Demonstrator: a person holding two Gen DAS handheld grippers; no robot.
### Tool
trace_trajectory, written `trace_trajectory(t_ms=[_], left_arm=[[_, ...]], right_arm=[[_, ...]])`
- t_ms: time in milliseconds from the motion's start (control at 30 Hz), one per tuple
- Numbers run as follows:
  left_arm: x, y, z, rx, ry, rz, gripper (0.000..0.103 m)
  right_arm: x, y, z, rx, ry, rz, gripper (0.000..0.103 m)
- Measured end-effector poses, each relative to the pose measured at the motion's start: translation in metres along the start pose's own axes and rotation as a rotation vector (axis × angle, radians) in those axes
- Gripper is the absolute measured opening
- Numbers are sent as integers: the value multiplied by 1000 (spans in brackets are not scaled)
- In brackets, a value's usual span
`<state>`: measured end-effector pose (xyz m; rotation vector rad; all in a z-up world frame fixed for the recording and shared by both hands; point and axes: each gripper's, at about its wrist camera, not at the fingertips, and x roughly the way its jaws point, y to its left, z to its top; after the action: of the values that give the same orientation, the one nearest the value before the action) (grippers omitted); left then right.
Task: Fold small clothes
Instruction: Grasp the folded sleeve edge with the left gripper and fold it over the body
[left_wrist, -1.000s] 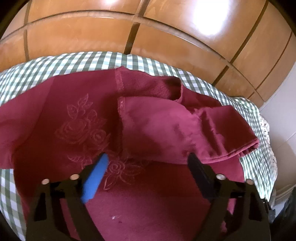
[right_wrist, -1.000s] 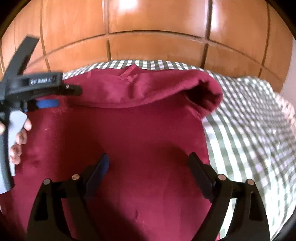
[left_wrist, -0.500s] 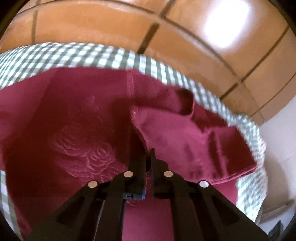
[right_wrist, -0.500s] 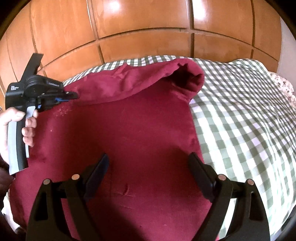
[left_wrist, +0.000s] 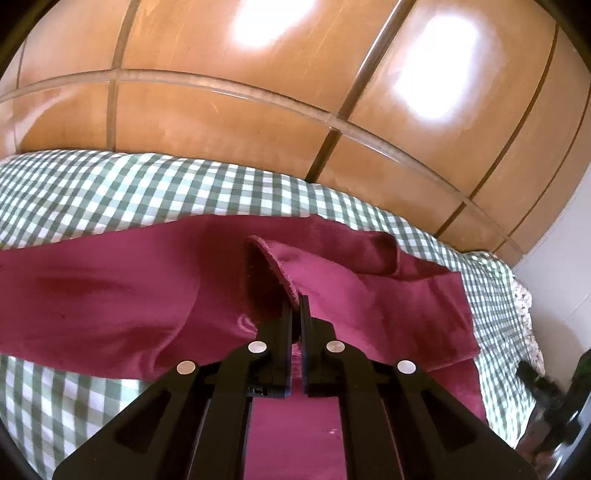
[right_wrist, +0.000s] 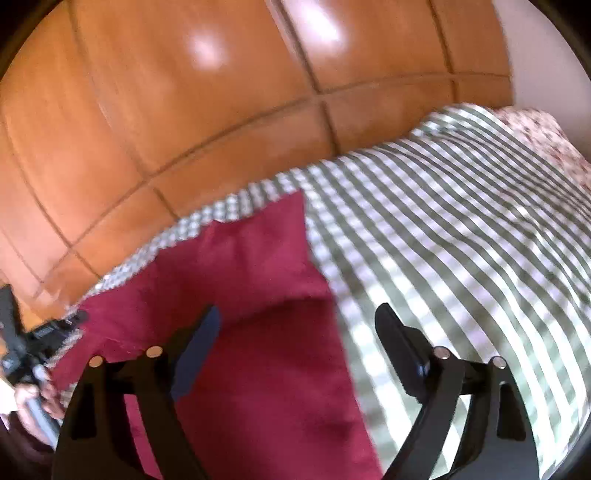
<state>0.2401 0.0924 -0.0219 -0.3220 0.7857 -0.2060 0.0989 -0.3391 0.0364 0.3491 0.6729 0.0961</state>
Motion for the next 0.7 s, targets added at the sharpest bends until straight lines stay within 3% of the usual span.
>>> trace_trajectory(t_ms=[133, 333, 467, 533, 600, 700], left_arm=[[0, 0, 0, 40, -37, 46, 2], [28, 23, 4, 37, -33, 184, 2], [53, 35, -8, 74, 34, 317, 2], [53, 50, -15, 18, 49, 398, 4], [39, 55, -19, -27, 8, 389, 10], [19, 40, -21, -3, -71, 294, 11]], right_arm=[[33, 44, 18, -143, 28, 10, 80], [126, 54, -5, -190, 220, -127, 73], [133, 60, -27, -256, 147, -187, 77], [131, 59, -29, -249, 144, -182, 77], [131, 55, -30, -240, 138, -173, 78], [130, 57, -31, -251, 133, -181, 79]])
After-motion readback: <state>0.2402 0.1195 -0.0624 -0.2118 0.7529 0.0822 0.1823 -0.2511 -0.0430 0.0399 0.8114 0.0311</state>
